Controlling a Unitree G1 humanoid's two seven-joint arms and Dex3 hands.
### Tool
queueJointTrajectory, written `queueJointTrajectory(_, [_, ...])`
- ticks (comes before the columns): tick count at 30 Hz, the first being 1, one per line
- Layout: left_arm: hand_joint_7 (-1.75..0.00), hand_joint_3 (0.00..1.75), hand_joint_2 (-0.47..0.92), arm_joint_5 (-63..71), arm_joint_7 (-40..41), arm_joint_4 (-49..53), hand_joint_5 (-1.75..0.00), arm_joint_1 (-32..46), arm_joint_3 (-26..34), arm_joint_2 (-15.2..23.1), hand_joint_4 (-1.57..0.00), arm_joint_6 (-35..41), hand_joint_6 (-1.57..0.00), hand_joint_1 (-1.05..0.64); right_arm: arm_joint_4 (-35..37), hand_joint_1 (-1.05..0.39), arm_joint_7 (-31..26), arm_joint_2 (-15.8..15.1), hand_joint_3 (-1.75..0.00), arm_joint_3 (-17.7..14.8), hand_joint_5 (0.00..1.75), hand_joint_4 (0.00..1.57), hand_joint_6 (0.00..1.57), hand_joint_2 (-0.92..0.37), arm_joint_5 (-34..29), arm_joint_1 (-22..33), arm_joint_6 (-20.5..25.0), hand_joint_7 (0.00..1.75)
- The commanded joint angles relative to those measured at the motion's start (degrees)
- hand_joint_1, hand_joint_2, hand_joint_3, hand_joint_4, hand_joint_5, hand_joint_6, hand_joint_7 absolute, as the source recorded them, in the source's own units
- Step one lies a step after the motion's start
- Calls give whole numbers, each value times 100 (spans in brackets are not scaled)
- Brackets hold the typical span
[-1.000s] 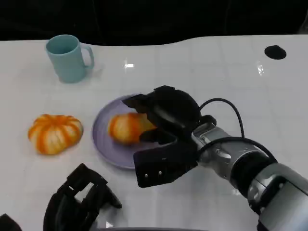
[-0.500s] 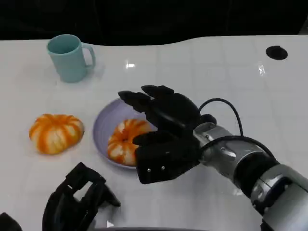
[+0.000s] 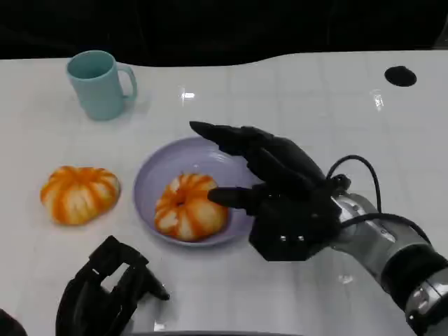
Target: Grasp the bread from the table and place it into the plate.
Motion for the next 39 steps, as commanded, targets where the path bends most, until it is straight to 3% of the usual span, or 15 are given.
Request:
queueJointTrajectory(1, [-155,27,92,-13,-6,33,-175,-16,8,48,-61,-91,-48,-52,-511,-70,861,-269,-41,-533,34,42,44,-92,895,481,-360,14])
queueJointTrajectory(7, [-158,27,92,9,49,-2,-175,-23,-9,34,-64,-64,-50,-55,-1176,-66,2500,-345,-38,-1197,90,38,65,-92,2476,1283,-479,17])
queueJointTrajectory(8, [-158,27,92,8,63,-27,-175,-12,-13,35,-65,-34,-50,-55,-1326,-64,2838,-349,-38,-1320,99,39,67,-92,2829,1450,-438,22])
queueJointTrajectory(9, [-158,26,92,10,74,-45,-175,-4,-17,36,-65,-21,-50,-55,-1463,-61,3104,-354,-36,-1416,106,44,63,-92,3090,1583,-373,44])
queueJointTrajectory(11, [-157,26,92,25,82,-70,-175,19,-26,38,-64,-48,-50,-55,-1784,-59,3513,-383,-36,-1598,111,48,58,-92,3529,1884,-250,67])
queueJointTrajectory(15, [-156,26,92,29,98,-100,-175,32,-25,32,-62,-77,-49,-55,-2193,-62,4002,-414,-40,-1892,122,55,59,-92,4018,2310,-94,84])
queueJointTrajectory(18, [-155,26,92,-28,81,-126,-175,29,-7,34,-61,2,-48,-54,-2466,-63,4336,-380,-39,-2164,135,57,61,-92,4497,2652,264,98])
queueJointTrajectory(28, [-151,27,92,-8,89,-340,-175,167,-20,92,-60,133,-49,-51,-3661,-59,4698,-241,-38,-2528,167,65,63,-92,5308,3693,2002,137])
queueJointTrajectory(39, [-153,27,92,-45,37,-441,-175,270,-25,115,-59,137,-48,-51,-4291,-53,4739,-190,-42,-2545,175,80,62,-92,5321,4243,3083,169])
